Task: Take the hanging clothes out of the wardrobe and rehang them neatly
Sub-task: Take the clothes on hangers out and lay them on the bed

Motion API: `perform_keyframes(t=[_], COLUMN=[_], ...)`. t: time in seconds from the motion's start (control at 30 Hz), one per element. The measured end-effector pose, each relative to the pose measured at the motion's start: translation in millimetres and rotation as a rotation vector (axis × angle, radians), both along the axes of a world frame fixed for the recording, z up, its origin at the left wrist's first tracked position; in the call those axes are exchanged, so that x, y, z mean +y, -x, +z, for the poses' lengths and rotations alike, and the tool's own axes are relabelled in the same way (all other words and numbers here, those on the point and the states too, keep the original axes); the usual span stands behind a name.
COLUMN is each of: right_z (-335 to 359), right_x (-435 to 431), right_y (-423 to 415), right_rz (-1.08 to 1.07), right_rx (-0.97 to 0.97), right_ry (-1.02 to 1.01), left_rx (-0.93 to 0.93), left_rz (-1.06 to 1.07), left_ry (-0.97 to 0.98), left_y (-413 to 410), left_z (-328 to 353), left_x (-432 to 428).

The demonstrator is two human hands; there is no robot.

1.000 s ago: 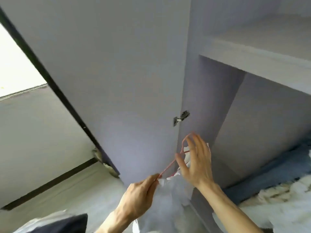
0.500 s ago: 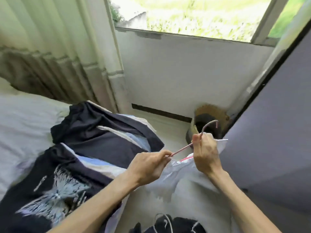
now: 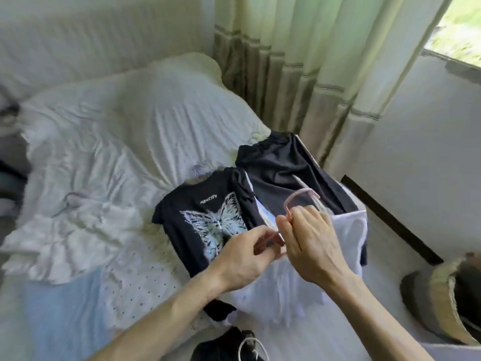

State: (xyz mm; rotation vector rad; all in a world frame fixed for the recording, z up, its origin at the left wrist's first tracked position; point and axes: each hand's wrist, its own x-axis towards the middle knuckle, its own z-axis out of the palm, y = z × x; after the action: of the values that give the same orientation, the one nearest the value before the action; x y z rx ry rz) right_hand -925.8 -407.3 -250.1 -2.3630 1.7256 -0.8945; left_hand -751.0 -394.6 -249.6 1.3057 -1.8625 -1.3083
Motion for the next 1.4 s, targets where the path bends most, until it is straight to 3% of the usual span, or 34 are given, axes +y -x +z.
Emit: perform_keyframes(t=[0.17, 0.27, 0.47, 0.63, 0.93, 1.1, 1.23, 1.4], right_z=[-2, -10, -19, -7, 33, 46, 27, -35], right_x=[-19, -20, -24, -10, -9, -28, -57, -106], right_y=[-60, -83, -117, -154, -263, -336, -402, -494], right_rz=[0.305, 0.454, 0.567, 0.699, 0.761, 0.657, 0.617, 0.482], right_rx=[-0.092, -0.019, 0.158, 0.052, -0.252, -0.439, -0.449, -0.415], right_ry=[-0.123, -0.215, -0.364, -0.426, -0.443, -0.606, -0.655, -0.724], left_rx=[0.016, -0.010, 0.070, 0.012, -0.355, -0.514, -0.542, -0.496], left_rz=[0.149, 0.312, 0.514, 0.766, 1.026, 1.039, 1.033, 1.030], left_ry=[-0.128, -0.158, -0.215, -0.144, 0.269, 0.323, 0.323, 0.339], left_y=[-82, -120, -184, -246, -337, -413, -489, -588], left_z=[10, 14, 47, 77, 148, 164, 147, 70], left_x=[28, 59, 129, 171, 168, 134, 86, 2])
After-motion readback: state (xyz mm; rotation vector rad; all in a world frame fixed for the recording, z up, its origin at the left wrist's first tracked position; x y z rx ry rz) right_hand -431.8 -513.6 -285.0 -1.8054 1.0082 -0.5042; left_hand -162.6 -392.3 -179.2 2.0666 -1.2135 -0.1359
